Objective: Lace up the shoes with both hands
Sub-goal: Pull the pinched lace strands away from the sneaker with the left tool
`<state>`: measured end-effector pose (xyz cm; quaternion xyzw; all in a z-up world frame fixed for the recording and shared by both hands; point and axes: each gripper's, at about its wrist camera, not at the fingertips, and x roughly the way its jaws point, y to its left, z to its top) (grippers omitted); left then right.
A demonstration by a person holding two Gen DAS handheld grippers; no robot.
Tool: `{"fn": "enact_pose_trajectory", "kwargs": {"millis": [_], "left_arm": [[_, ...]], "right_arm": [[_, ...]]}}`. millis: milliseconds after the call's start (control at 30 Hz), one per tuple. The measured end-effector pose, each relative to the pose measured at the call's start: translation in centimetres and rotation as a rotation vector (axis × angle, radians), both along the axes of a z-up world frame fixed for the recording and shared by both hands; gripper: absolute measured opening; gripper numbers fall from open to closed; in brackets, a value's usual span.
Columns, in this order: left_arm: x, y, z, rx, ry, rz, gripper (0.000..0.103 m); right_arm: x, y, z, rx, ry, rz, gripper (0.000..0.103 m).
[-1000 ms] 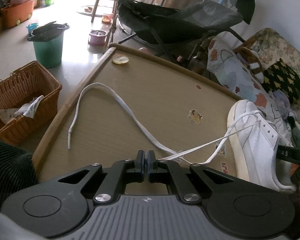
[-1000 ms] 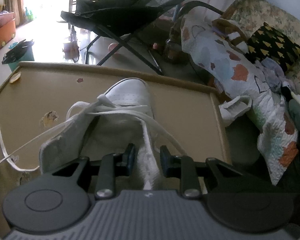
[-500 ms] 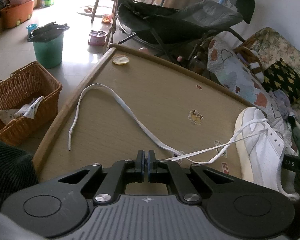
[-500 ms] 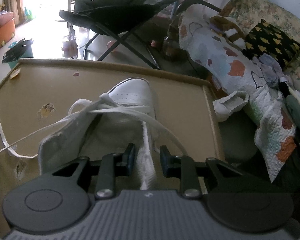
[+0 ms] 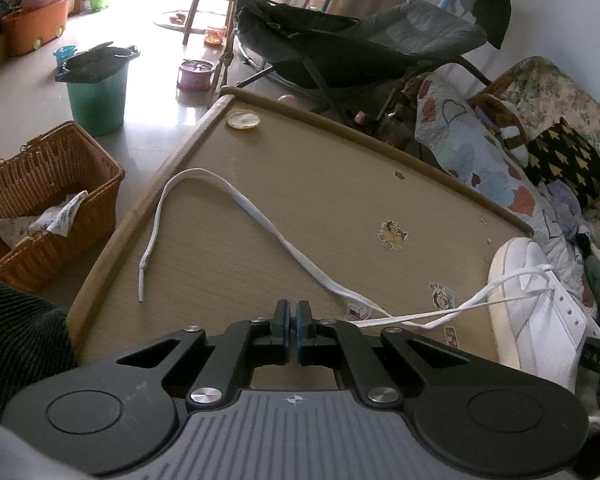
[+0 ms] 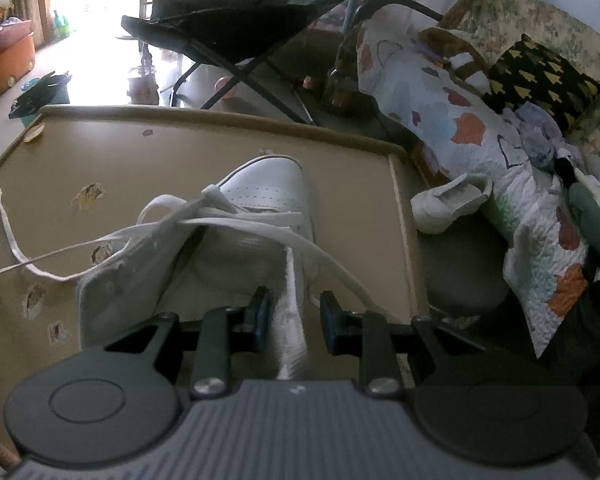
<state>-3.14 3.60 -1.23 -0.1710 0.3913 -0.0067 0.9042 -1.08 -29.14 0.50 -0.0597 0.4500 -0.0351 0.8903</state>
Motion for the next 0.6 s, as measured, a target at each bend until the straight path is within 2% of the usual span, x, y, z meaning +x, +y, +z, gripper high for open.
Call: {"fn": "enact_pose_trajectory", "kwargs": {"millis": [600], "left_arm": [[0.4,0.5,-0.2,-0.006,0.000,0.003,0.007]], "right_arm": [[-2.1,-0.7,0.0,-0.010,0.014,0.028,0.027]]}}
